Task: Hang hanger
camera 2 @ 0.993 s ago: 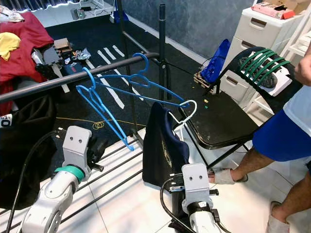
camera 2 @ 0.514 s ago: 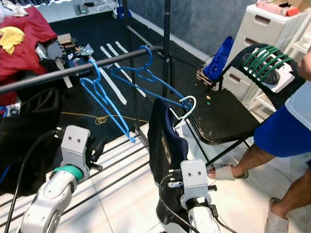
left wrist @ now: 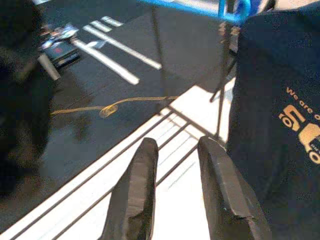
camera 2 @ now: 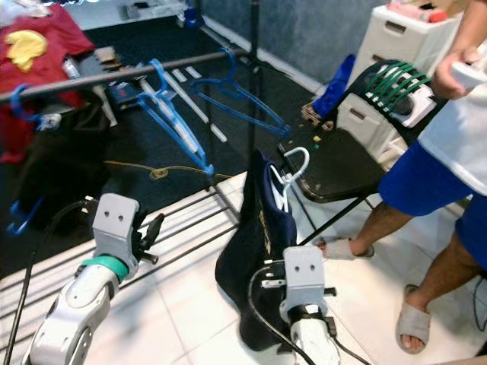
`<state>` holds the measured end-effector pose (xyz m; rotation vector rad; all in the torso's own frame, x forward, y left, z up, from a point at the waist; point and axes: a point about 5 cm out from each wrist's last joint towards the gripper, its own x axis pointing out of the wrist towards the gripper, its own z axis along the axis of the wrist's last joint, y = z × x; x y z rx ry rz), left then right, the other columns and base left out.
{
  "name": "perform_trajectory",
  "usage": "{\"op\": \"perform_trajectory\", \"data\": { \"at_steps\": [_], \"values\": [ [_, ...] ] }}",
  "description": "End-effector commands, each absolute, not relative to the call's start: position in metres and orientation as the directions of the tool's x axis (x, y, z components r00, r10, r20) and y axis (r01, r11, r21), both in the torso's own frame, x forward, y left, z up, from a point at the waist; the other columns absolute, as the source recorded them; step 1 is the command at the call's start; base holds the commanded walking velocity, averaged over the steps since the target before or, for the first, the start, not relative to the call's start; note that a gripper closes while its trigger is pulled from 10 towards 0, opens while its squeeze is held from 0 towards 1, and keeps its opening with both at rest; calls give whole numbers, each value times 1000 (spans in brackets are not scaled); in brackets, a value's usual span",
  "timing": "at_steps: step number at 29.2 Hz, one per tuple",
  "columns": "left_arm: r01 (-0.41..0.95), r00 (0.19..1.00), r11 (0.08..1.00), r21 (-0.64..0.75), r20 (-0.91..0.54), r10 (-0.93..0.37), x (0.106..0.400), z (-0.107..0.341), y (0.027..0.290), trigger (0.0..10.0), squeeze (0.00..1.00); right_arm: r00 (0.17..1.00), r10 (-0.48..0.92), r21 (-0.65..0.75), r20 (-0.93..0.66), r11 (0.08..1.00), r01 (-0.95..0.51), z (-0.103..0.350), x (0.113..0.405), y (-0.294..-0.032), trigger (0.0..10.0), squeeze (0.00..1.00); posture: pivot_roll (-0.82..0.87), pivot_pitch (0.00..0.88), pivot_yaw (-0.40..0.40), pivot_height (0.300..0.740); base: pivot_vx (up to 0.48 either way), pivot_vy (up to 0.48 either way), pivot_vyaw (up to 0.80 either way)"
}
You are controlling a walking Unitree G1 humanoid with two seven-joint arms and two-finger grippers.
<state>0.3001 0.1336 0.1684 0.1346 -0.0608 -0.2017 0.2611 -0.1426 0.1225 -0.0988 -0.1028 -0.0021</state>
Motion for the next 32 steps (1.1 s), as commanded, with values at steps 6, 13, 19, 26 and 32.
{"op": "perform_trajectory", "data": {
  "at_steps": [6,13,19,26,32],
  "values": [
    [206,977,969,139,23,-211,299,162,132,10000,0,994,6,-74,111,997,2,123,260,-144,10000,0,-213,151,89,740,-369,0,0],
    [201,978,969,141,28,-207,300,162,132,10000,0,991,34,-64,130,998,-26,127,265,-140,10000,0,-208,148,90,740,-209,0,279],
    [200,978,970,140,29,-206,301,163,132,10000,0,989,49,-54,136,998,-42,129,267,-138,10000,0,-204,146,90,740,0,0,798],
    [203,978,969,139,25,-208,301,163,131,10000,0,986,71,-45,148,997,-65,132,272,-133,10000,0,-203,146,90,740,0,0,794],
    [201,978,970,141,20,-205,301,163,132,10000,0,983,87,-42,159,996,-81,135,274,-130,10000,0,-203,145,92,740,0,0,793]
  ]
}}
